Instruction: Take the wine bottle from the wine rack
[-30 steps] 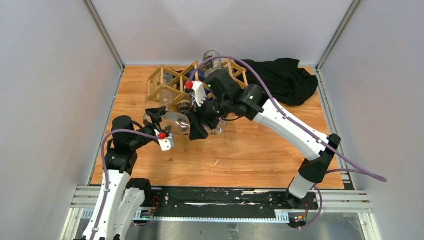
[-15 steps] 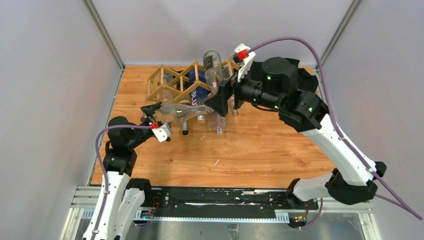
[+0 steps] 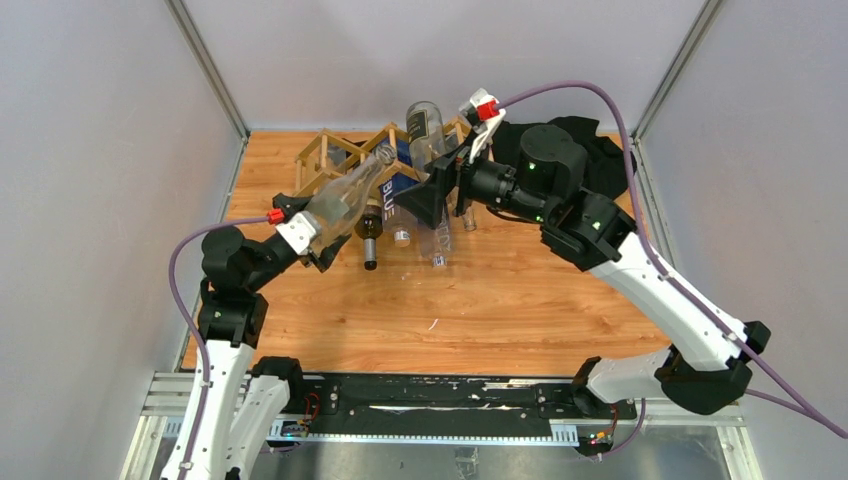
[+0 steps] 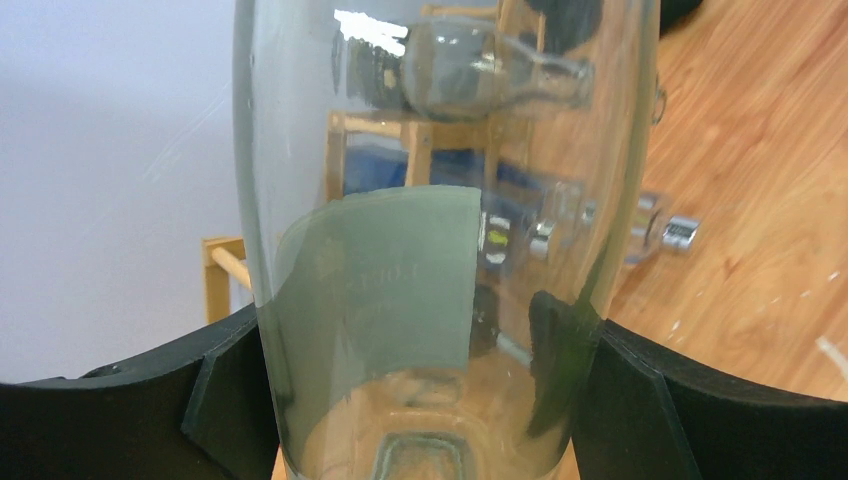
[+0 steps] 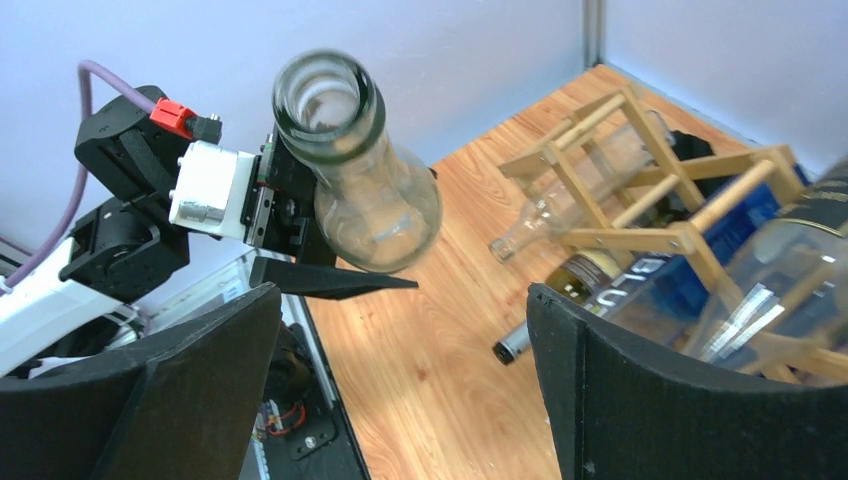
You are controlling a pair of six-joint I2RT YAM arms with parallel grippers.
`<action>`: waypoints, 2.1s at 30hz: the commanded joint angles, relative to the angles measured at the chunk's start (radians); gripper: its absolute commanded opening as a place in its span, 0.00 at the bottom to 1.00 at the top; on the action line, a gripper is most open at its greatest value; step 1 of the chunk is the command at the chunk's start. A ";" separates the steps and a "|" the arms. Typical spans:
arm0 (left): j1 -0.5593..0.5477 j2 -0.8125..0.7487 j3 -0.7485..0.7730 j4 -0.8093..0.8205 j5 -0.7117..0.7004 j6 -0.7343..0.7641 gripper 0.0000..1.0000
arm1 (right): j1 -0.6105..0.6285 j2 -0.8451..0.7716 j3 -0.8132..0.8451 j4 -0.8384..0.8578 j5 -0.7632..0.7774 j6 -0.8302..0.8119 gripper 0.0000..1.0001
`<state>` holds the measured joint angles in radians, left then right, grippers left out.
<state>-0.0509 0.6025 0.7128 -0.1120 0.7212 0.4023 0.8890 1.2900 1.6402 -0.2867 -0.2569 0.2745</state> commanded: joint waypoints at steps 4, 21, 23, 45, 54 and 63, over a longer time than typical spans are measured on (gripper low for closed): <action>-0.003 -0.013 0.068 0.164 0.078 -0.274 0.00 | -0.010 0.090 -0.027 0.304 -0.142 0.116 0.96; -0.003 -0.010 0.028 0.164 0.149 -0.418 0.00 | 0.002 0.320 0.120 0.483 -0.204 0.200 0.71; -0.003 -0.011 0.024 0.164 0.152 -0.427 0.00 | 0.002 0.329 0.130 0.474 -0.207 0.195 0.56; 0.003 0.229 0.382 -0.365 0.102 -0.254 1.00 | -0.087 0.063 0.064 0.155 -0.139 0.064 0.00; 0.048 0.415 0.589 -0.587 0.011 -0.232 1.00 | -0.149 -0.120 -0.010 -0.036 -0.112 0.014 0.00; 0.108 0.521 0.714 -0.680 -0.036 -0.249 1.00 | -0.258 -0.245 -0.070 -0.205 0.013 -0.042 0.00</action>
<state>0.0456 1.1110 1.3823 -0.7261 0.7101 0.1577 0.6952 1.1011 1.5681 -0.5125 -0.3206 0.2550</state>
